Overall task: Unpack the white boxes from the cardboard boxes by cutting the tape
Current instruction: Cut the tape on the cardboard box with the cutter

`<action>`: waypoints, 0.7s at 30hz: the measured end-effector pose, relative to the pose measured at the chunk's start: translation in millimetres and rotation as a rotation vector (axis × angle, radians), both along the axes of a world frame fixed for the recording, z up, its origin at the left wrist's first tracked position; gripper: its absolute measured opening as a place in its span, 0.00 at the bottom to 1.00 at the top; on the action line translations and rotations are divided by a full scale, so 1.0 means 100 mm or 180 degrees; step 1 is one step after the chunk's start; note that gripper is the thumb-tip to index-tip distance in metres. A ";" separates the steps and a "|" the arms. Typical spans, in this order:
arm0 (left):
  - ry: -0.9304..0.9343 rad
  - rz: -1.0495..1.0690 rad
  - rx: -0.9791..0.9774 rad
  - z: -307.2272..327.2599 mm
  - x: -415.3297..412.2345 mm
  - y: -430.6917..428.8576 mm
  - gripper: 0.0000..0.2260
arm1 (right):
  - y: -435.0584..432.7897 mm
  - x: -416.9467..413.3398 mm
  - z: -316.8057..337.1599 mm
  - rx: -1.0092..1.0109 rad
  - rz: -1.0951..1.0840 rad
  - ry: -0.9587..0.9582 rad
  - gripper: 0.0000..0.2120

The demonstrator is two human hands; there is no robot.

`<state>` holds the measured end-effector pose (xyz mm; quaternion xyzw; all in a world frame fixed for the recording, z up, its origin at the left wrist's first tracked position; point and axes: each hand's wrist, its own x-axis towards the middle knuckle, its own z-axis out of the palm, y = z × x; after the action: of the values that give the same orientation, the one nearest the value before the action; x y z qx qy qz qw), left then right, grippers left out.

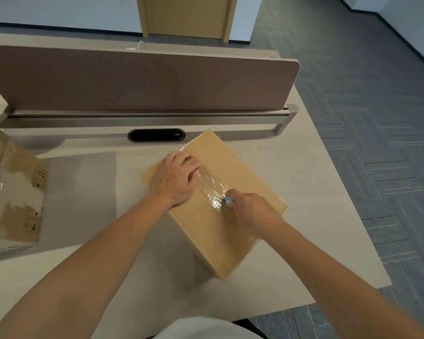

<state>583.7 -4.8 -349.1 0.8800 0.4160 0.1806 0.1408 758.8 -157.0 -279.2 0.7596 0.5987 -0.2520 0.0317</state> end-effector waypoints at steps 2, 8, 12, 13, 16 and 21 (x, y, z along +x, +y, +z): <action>-0.0029 0.0007 -0.0015 0.01 0.00 -0.01 0.17 | -0.03 0.00 0.01 -0.0047 -0.0020 0.0000 0.12; -0.0112 0.0037 -0.0005 -0.01 -0.01 -0.01 0.17 | -0.12 0.01 0.01 -0.0084 0.0009 -0.0097 0.11; -0.0108 0.0027 0.0026 -0.02 -0.01 -0.02 0.16 | -0.20 0.03 0.02 -0.0090 -0.0066 -0.0048 0.11; -0.0092 0.0027 0.0025 -0.02 -0.01 -0.01 0.16 | -0.23 0.04 0.02 -0.0081 -0.0061 -0.0037 0.10; -0.0055 0.0032 0.0033 -0.02 0.00 -0.01 0.15 | -0.31 0.07 0.02 -0.0026 -0.0046 -0.0010 0.11; 0.0023 0.0040 0.0011 0.00 0.00 -0.01 0.16 | -0.42 0.11 0.01 -0.0003 -0.0039 -0.0027 0.11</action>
<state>584.0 -6.0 -349.4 0.8783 0.4218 0.1790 0.1366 770.0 -199.4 -277.8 0.7644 0.5937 -0.2492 0.0330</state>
